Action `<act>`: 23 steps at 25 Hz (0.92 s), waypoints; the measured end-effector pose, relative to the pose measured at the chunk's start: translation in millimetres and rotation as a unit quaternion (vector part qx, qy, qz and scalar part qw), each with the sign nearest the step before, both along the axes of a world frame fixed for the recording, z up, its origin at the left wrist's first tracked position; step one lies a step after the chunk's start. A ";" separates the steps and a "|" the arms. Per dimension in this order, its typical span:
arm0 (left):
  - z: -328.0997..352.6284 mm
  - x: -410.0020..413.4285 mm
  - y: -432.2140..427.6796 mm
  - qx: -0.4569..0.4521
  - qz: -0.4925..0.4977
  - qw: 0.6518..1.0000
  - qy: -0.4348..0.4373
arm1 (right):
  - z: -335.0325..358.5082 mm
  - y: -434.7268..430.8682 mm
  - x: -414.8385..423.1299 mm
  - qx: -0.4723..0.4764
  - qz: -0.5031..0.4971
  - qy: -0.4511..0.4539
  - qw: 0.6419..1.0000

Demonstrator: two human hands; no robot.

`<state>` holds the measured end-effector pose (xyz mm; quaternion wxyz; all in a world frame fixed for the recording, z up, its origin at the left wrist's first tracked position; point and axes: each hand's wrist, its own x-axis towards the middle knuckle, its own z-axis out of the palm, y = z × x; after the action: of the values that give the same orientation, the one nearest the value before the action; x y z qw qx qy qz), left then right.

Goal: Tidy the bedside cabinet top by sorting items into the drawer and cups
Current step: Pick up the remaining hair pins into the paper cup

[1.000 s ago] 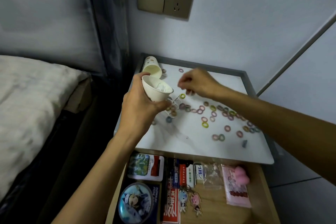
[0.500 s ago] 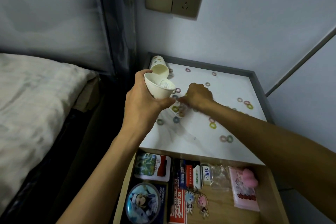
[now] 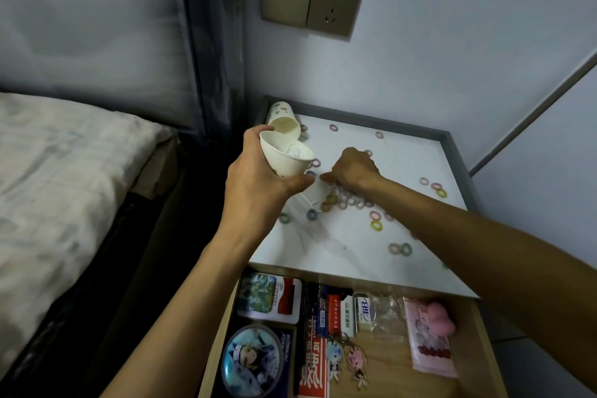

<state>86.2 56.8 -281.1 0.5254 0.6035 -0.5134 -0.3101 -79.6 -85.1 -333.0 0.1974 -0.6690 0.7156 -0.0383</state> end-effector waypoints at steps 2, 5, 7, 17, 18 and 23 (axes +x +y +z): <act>-0.5 0.5 -0.5 0.000 0.001 1.000 -0.002 | -1.1 4.7 2.5 -0.007 0.014 0.008 1.000; -0.9 -0.6 -0.8 0.000 0.002 1.000 -0.002 | -1.1 9.7 6.5 -0.031 0.031 0.032 0.999; -0.7 -1.4 -1.0 0.003 0.003 1.000 0.000 | -2.5 7.7 9.7 -0.045 0.031 0.031 0.998; 0.2 0.2 -1.4 0.001 0.004 1.000 -0.004 | 6.4 8.2 14.1 -0.011 0.043 0.057 0.997; 0.5 1.1 -1.2 0.000 0.005 1.000 -0.003 | 8.3 9.0 15.8 -0.014 0.049 0.076 0.996; 0.5 3.6 -0.1 0.004 0.004 1.000 -0.003 | 6.9 17.9 24.4 -0.066 0.107 0.191 0.973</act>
<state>89.8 56.7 -280.7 0.5224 0.6085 -0.5118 -0.3081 -55.2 -67.2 -326.1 0.0154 -0.7485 0.6599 0.0643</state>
